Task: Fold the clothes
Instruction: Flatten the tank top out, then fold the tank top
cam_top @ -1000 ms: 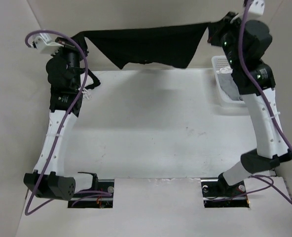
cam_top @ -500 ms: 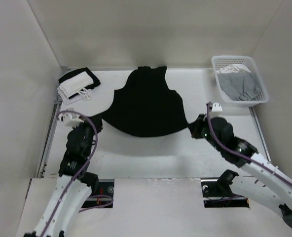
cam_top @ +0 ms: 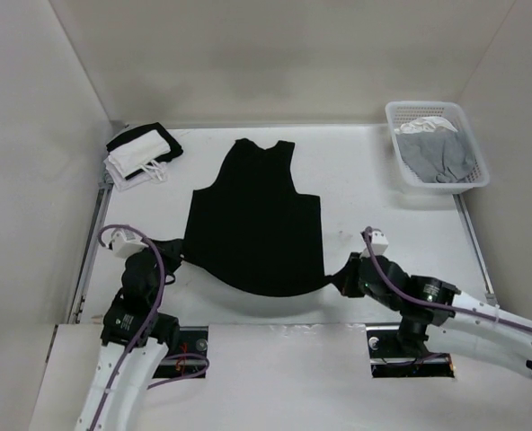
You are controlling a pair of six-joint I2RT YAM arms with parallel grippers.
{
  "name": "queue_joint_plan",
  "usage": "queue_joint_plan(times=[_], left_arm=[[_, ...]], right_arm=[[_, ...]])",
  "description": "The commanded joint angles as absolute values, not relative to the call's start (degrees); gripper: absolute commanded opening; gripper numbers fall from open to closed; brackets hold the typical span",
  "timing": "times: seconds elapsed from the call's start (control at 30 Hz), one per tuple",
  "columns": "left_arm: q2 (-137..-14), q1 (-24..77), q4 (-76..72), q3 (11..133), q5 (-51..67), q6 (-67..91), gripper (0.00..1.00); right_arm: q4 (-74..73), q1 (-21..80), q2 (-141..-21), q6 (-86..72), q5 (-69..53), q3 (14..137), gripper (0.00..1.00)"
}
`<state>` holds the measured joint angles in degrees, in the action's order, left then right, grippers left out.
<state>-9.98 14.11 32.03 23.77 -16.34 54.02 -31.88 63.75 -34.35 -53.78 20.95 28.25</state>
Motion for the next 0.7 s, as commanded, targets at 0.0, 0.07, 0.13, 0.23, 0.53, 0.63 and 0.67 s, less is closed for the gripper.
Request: queue_joint_plan(times=[0.0, 0.07, 0.13, 0.23, 0.53, 0.63, 0.67], left_arm=[[-18.6, 13.1, 21.1, 25.2, -19.0, 53.7, 0.01], [-25.4, 12.4, 12.8, 25.7, -20.3, 52.7, 0.01], [-34.1, 11.5, 4.1, 27.9, -21.0, 52.2, 0.01], [-48.7, 10.5, -7.3, 33.0, -22.1, 50.9, 0.01], [-86.2, 7.1, -21.4, 57.0, -21.9, 47.6, 0.01], [-96.1, 5.8, -21.2, 66.4, -20.7, 47.1, 0.02], [-99.7, 5.5, -20.7, 69.8, -20.6, 46.9, 0.02]], right_arm=[[-24.1, 56.2, -40.2, -47.8, 22.2, 34.5, 0.0], [-18.3, 48.9, -45.4, -41.9, 18.0, 37.2, 0.0], [-12.9, 39.9, -52.1, -38.1, 12.9, 41.1, 0.0], [-6.8, 30.8, -62.5, -35.2, 8.1, 48.2, 0.0], [-2.3, 17.9, -95.6, -32.8, 1.7, 76.3, 0.0], [-3.7, 16.0, -104.9, -32.7, 0.4, 87.2, 0.0], [-4.1, 15.4, -108.0, -32.6, -0.2, 90.8, 0.0]])
